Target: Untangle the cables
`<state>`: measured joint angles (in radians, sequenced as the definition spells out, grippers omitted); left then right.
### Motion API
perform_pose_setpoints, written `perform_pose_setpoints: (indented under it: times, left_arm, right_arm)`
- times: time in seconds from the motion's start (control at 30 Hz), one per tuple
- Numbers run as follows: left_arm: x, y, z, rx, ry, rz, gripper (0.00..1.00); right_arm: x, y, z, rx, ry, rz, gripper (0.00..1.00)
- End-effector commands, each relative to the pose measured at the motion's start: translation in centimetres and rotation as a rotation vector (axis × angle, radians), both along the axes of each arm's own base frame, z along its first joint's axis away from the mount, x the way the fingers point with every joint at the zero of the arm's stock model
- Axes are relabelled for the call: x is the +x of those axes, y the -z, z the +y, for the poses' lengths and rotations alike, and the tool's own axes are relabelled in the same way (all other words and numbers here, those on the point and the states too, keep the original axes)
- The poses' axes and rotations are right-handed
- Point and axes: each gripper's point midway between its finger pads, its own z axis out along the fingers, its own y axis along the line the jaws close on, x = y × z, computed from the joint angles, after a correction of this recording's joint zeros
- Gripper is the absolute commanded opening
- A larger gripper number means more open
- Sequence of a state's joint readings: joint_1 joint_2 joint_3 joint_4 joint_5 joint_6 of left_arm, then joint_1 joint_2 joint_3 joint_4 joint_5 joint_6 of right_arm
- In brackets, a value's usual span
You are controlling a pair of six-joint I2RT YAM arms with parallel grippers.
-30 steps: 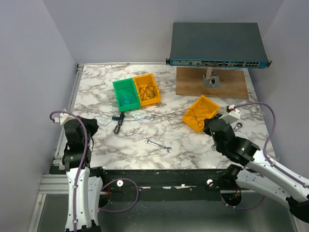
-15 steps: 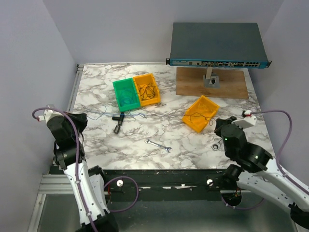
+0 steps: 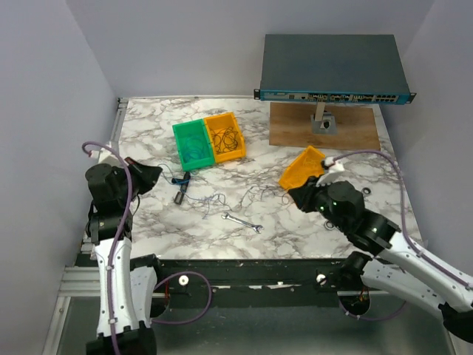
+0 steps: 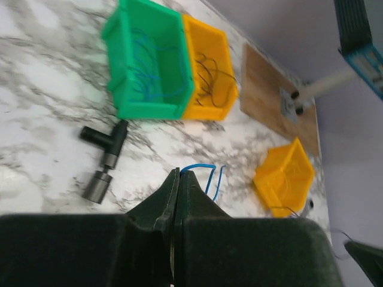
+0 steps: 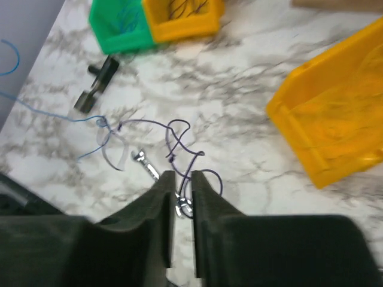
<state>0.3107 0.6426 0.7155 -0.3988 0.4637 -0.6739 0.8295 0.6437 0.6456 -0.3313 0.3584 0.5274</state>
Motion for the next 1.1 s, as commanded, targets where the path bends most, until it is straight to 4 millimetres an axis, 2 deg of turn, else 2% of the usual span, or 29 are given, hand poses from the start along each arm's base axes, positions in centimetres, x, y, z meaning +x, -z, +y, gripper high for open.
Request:
perform_pose_setpoints:
  times: [0.0, 0.1, 0.17, 0.37, 0.47, 0.57, 0.67, 0.77, 0.9, 1.07]
  left_arm:
    - [-0.5, -2.6, -3.8, 0.125, 0.204, -0.087, 0.00]
    - [-0.9, -3.4, -4.2, 0.154, 0.244, -0.107, 0.00]
    - [-1.1, -3.7, -4.3, 0.176, 0.258, -0.102, 0.00]
    - [-1.7, -4.4, -4.4, 0.220, 0.280, -0.124, 0.00]
    - [-1.8, -4.6, -4.6, 0.219, 0.291, -0.138, 0.00]
    - [-1.9, -4.7, -4.5, 0.222, 0.282, -0.141, 0.00]
    - [-2.0, -4.9, -4.2, 0.226, 0.258, -0.138, 0.00]
    - [-2.4, -5.7, -4.0, 0.225, 0.233, -0.144, 0.00]
    - [-3.3, -7.8, -3.8, 0.225, 0.199, -0.192, 0.00]
    - [-4.6, -10.7, -3.8, 0.231, 0.175, -0.248, 0.00]
  right_arm:
    - [-2.1, 2.7, 6.3, -0.039, -0.363, 0.074, 0.31]
    - [-2.2, 4.4, 8.3, -0.064, -0.449, 0.124, 0.53]
    - [-2.0, 4.9, 9.5, -0.074, -0.492, 0.124, 0.63]
    - [-2.2, 5.5, 14.9, -0.131, -0.621, 0.038, 0.82]
    - [-2.6, 6.5, 18.1, -0.133, -0.668, 0.026, 0.84]
    - [-2.8, 6.4, 21.1, -0.079, -0.714, -0.017, 0.83]
    - [-2.7, 7.0, 23.1, -0.045, -0.749, -0.049, 0.83]
    - [-2.1, 8.2, 24.4, -0.070, -0.760, -0.060, 0.83]
    - [-1.2, 9.5, 25.2, -0.114, -0.757, -0.066, 0.83]
    - [-0.9, 9.6, 25.4, -0.112, -0.751, -0.076, 0.85]
